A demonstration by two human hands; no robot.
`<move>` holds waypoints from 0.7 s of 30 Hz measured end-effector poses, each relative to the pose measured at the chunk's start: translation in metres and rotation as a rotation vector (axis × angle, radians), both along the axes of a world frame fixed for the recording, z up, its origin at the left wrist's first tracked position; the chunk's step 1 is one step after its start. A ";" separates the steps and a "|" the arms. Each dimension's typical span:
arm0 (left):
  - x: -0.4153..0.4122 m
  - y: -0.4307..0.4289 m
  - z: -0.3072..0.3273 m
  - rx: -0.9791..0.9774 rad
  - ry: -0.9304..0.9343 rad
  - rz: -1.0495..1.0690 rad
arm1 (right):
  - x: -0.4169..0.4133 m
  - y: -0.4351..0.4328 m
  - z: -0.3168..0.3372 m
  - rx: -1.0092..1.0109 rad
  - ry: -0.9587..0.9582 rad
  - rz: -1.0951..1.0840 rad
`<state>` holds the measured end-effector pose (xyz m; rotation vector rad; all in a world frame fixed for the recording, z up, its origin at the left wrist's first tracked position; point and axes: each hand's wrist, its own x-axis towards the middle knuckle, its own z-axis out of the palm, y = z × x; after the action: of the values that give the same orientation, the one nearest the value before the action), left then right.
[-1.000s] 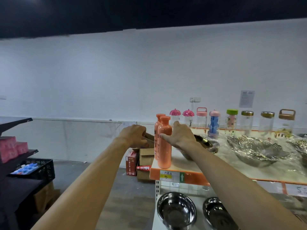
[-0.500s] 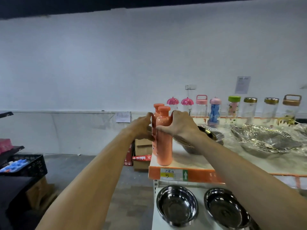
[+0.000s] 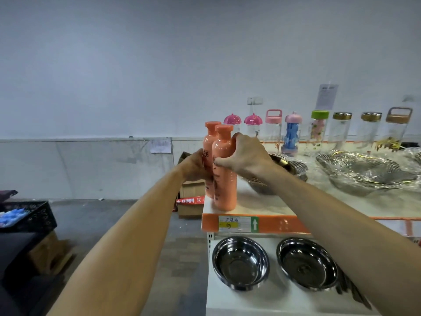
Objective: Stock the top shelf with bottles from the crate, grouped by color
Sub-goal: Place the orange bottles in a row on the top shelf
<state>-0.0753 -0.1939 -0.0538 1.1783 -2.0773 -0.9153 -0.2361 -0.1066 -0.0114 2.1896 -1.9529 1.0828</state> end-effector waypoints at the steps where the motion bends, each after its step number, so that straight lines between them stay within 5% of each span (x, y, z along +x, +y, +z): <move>1: 0.002 0.002 0.001 -0.007 -0.003 0.013 | -0.003 -0.002 0.002 0.052 -0.053 0.039; 6: 0.010 0.001 -0.006 0.045 0.029 0.049 | -0.021 -0.008 -0.001 0.166 -0.227 0.199; 13: 0.014 0.003 -0.003 0.025 -0.024 0.020 | -0.013 -0.008 -0.035 0.070 -0.325 0.094; 21: 0.048 0.019 0.003 -0.061 -0.029 0.066 | 0.003 -0.014 -0.022 0.038 -0.252 0.093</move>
<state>-0.0270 -0.1753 -0.0512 1.2274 -2.0615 -0.8027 -0.2333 -0.1210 -0.0338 2.2824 -1.9949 1.4093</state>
